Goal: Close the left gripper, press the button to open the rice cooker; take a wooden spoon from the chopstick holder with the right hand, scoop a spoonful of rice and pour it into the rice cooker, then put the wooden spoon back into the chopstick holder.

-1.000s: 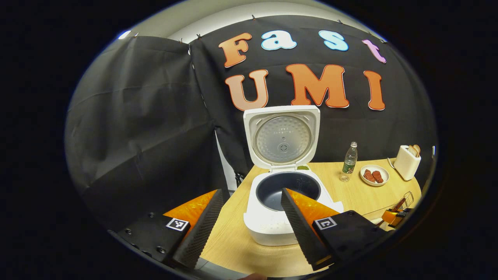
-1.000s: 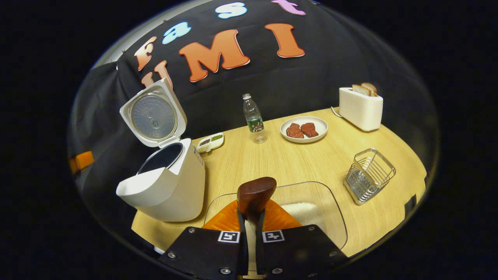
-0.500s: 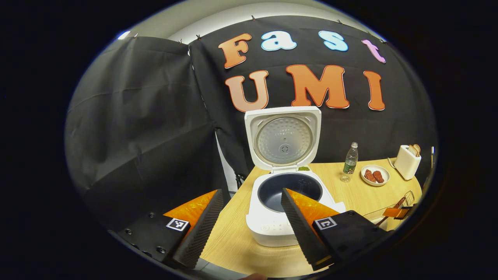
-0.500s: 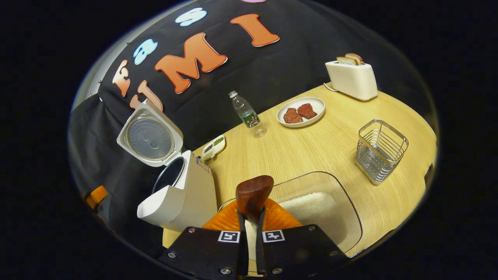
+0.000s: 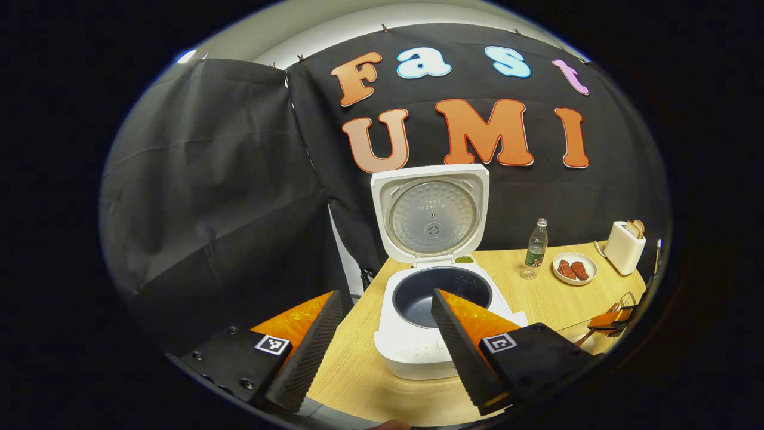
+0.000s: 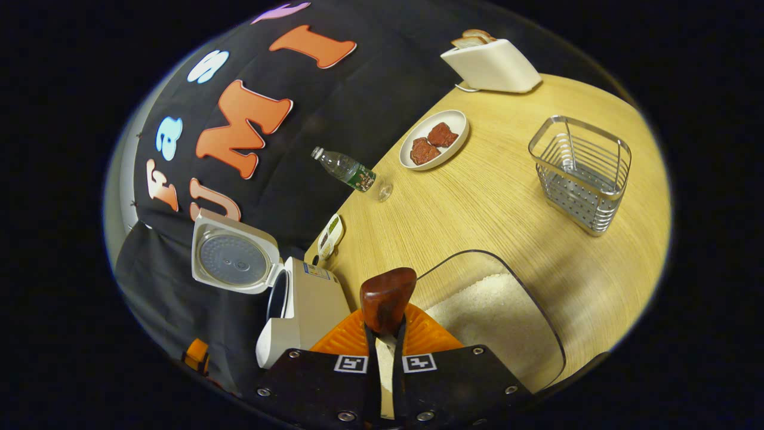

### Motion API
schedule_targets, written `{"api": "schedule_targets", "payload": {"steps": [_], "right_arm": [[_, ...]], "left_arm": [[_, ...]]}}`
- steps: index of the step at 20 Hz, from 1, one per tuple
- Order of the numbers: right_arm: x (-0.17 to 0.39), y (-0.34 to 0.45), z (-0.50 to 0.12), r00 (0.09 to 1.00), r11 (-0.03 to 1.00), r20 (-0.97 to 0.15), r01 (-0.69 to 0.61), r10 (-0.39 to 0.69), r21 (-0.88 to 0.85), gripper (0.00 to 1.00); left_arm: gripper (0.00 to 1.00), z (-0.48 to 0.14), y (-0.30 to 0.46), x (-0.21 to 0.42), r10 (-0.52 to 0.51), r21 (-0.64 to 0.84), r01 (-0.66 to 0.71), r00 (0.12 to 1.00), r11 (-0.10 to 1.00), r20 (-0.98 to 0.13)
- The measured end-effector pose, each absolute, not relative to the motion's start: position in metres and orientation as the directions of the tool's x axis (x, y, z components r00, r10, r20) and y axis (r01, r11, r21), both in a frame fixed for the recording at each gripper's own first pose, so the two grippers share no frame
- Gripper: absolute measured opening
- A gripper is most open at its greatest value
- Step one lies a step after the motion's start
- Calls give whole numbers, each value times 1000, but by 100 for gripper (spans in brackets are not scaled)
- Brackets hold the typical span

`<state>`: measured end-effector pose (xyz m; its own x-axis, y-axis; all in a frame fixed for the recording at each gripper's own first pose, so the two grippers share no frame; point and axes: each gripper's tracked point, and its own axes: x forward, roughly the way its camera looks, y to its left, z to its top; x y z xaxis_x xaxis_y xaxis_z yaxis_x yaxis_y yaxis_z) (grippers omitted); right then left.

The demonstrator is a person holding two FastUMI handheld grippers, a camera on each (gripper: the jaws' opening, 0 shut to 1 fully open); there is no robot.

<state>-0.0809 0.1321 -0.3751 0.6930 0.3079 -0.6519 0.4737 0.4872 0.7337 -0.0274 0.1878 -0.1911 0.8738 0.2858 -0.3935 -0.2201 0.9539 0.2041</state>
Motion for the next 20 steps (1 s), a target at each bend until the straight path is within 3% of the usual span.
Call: {"api": "schedule_targets", "payload": {"steps": [9, 14, 20], "right_arm": [[-92, 118, -397, 681, 271, -630, 569, 373, 776, 7], [-84, 96, -379, 754, 77, -521, 539, 399, 839, 7], [-81, 57, -378, 787, 18, -501, 531, 360, 847, 7]], "left_arm": [[96, -191, 168, -17, 265, 194, -202, 882, 960, -391], [100, -191, 163, -13, 264, 199, -200, 884, 959, -386], [100, -190, 155, -10, 260, 192, -200, 888, 961, -378]]}}
